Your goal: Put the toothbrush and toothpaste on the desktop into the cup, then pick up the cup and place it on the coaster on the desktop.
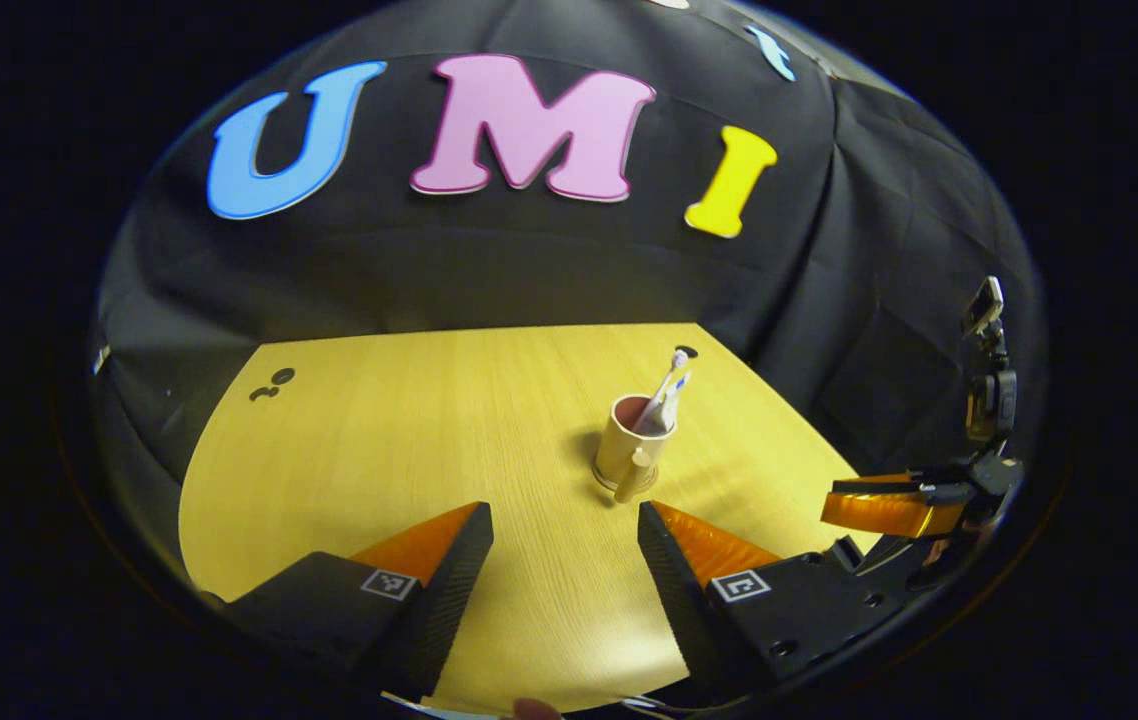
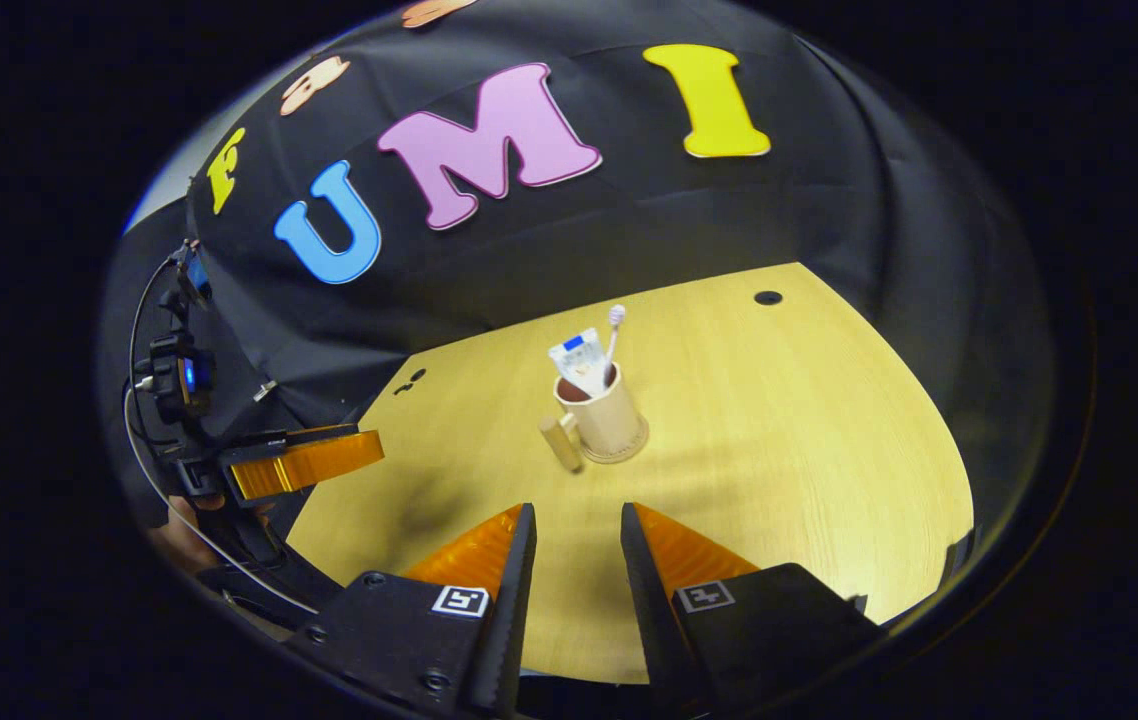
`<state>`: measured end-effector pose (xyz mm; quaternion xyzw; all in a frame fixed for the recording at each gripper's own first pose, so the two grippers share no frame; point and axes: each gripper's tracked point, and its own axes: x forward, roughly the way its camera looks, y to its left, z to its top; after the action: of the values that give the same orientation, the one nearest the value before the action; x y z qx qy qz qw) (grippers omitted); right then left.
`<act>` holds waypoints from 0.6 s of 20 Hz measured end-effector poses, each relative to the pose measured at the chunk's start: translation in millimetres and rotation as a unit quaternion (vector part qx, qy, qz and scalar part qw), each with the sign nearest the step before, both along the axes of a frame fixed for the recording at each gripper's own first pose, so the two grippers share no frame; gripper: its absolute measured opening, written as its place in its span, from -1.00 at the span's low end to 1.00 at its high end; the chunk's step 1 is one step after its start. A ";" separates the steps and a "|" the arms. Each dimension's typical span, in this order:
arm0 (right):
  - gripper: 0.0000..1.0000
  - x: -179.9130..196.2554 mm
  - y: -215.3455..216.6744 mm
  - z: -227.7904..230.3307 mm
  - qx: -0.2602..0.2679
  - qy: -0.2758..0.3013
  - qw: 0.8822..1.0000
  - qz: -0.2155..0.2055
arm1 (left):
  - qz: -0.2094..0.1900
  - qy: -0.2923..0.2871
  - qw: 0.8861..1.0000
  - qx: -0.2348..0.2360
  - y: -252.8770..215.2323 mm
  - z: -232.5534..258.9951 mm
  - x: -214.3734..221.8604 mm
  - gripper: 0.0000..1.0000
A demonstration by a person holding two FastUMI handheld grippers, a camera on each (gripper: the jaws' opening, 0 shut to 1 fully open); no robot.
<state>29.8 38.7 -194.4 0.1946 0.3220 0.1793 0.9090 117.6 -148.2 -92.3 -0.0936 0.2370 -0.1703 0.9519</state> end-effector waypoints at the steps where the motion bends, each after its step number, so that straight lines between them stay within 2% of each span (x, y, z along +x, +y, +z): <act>1: 0.06 2.3 5.7 5.5 -0.001 -0.006 1.000 0.004 | 0.008 -0.002 1.000 -0.004 9.5 3.6 -3.4 0.82; 5: 0.06 10.6 23.4 23.0 -0.001 -0.024 1.000 0.012 | 0.029 -0.019 0.999 -0.009 45.9 10.3 -19.5 0.82; 12: 0.06 7.5 44.4 33.9 0.004 -0.032 0.999 0.019 | 0.023 -0.026 0.999 -0.018 60.8 12.7 -36.1 0.82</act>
<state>37.3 83.1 -160.5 0.1862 0.2953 0.2040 0.9146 81.5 -87.3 -79.6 -0.1117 0.2063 -0.1548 0.9597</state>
